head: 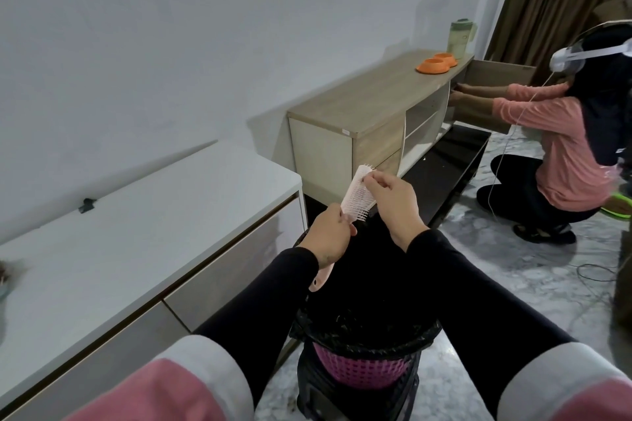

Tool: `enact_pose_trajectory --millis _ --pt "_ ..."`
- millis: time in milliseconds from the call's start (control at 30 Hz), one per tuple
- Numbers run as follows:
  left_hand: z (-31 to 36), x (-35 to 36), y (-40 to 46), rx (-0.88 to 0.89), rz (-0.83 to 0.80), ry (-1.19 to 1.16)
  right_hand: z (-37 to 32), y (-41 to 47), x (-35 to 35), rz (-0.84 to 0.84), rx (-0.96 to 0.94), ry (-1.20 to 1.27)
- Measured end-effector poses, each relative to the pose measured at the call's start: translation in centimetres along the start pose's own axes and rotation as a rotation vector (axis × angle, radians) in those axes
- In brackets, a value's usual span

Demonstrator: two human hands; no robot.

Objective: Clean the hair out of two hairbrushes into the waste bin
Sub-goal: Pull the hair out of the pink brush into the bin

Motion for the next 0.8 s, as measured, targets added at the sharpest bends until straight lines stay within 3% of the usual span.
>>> enact_pose_trajectory --millis 133,333,433,633,733,800 --pt "-0.3 -0.3 0.0 -0.042 -0.003 -0.024 -0.9 -0.3 -0.4 -0.056 0.025 0.151" --pt "0.0 -2.1 -0.2 0.010 0.103 0.088 -0.1 0.5 -2.1 -0.020 0.037 0.048" --pt "1.3 -3.4 -0.5 0.090 0.178 0.253 1.5 1.1 -3.0 -0.009 0.030 -0.213" --pt "3.0 -4.3 -0.8 0.185 0.215 0.328 3.0 0.6 -3.9 -0.012 -0.027 -0.637" --pt "2.9 -4.1 -0.3 0.186 0.193 0.256 3.8 0.2 -3.7 -0.210 -0.063 -0.893" --pt "2.8 -3.9 0.0 0.179 0.183 0.197 4.0 -0.2 -3.8 -0.267 -0.072 -0.920"
Point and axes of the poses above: each hand's wrist, its own y-axis towards the middle knuckle, its own x-axis out of the palm, z = x × y, the point moved 3 cm from there along y, towards the middle knuckle, and after that the axes turned 2 degrees about -x, right-handed, at the moved point
